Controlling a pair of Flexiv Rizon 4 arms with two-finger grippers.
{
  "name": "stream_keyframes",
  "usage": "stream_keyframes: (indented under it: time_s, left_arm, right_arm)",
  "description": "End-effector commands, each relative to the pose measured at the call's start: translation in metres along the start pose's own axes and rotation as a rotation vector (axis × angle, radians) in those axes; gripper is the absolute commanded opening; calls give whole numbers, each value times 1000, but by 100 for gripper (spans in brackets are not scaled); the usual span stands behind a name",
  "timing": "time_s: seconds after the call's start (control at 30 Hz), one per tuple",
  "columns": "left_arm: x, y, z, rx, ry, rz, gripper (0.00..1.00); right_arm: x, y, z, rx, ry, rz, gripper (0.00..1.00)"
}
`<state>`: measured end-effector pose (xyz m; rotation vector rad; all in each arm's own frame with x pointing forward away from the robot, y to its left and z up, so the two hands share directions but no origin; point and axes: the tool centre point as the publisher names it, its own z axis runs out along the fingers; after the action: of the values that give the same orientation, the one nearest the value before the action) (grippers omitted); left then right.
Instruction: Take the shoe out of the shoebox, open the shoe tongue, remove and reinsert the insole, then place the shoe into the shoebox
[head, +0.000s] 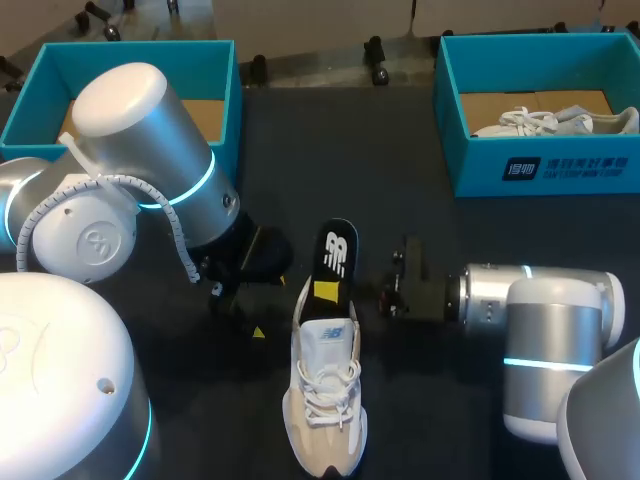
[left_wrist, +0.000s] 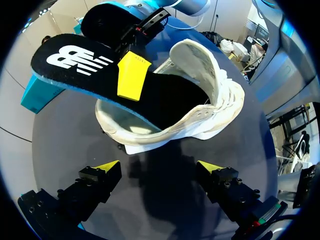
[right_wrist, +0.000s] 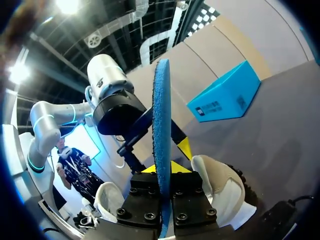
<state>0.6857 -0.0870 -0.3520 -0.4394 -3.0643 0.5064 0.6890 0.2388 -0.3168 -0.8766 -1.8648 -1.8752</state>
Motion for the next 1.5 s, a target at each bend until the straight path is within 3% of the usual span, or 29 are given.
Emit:
stream_keyframes:
  time_s: [0.03,0.53,0.77,0.87,0.9,0.97,1.2,1.5]
  left_arm:
    - [1,0,0,-1,-1,0,100]
    - [1,0,0,-1,-1,0,100]
    - [1,0,0,-1,-1,0,100]
    - [1,0,0,-1,-1,0,100]
    - [1,0,0,-1,-1,0,100]
    - [1,0,0,-1,-1,0,100]
    - [1,0,0,-1,-1,0,100]
    - [1,0,0,-1,-1,0,100]
  right_arm:
    - [-3,-2,3,18,9,23,0]
    - [0,-38,9,58,37,125,0]
    - [3,-45,10,63,33,151,0]
    - [5,-43,10,54,25,141,4]
    - [6,-40,10,54,21,131,27]
    - [7,-35,11,51,12,112,31]
    - [16,-18,10,42,-5,38,24]
    - [14,-3,7,21,-15,-11,25]
